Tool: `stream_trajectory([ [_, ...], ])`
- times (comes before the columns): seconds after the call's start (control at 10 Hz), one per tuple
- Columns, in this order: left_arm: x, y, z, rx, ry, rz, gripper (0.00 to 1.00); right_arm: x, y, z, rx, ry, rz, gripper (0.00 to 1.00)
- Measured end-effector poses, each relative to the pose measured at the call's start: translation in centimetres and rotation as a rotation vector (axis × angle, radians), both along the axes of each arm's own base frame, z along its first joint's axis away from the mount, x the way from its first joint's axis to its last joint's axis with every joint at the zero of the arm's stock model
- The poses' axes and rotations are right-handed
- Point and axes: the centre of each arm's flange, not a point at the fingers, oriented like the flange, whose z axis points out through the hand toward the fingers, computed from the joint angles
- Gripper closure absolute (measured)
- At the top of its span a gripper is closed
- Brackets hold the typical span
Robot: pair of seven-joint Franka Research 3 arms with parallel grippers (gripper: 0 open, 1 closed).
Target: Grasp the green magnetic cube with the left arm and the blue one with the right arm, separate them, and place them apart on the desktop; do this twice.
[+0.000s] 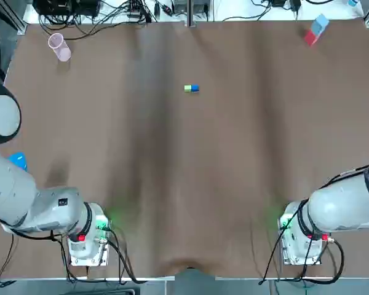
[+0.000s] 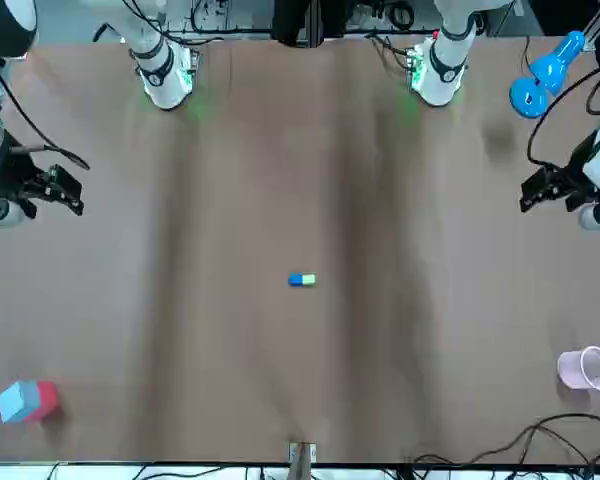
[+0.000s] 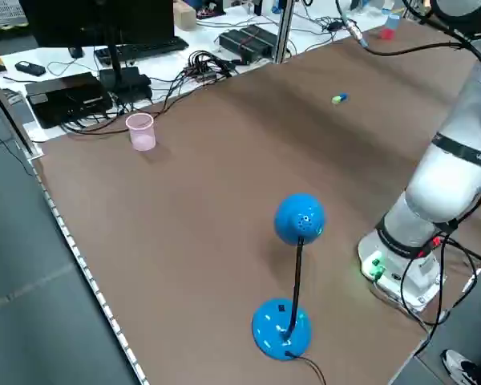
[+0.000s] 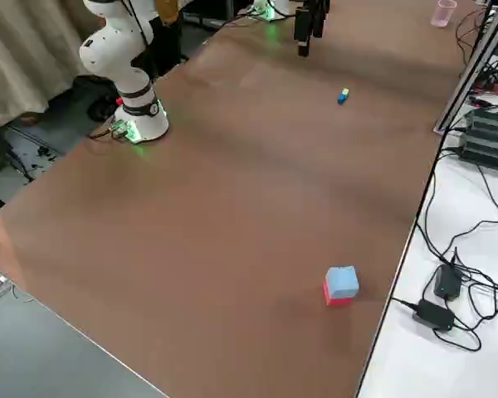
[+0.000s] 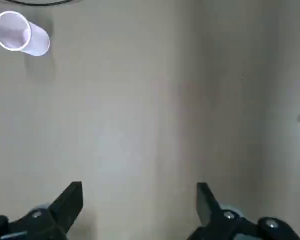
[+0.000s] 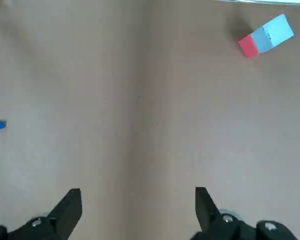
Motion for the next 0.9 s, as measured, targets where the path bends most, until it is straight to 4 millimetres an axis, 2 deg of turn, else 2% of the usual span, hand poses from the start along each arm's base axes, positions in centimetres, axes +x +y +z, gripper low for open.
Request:
stream_trajectory([
  [0.3,0.0,1.4,-0.1,0.0,0.01,0.007,0.0,0.0,0.0,0.0,0.0,0.0,0.0,0.0],
  [0.4,-0.1,1.1,-0.3,-0.001,0.017,-0.004,0.0,0.0,0.0,0.0,0.0,0.0,0.0,0.0],
  [0.5,-0.1,0.5,-0.8,-0.018,0.03,-0.007,0.0,0.0,0.0,0.0,0.0,0.0,0.0,0.0],
  [0.7,0.5,-1.2,-2.9,-0.066,0.076,0.097,0.0,0.0,0.0,0.0,0.0,0.0,0.0,0.0],
  [0.9,1.1,-5.5,-5.5,-0.063,0.127,0.215,0.0,0.0,0.0,0.0,0.0,0.0,0.001,0.0],
])
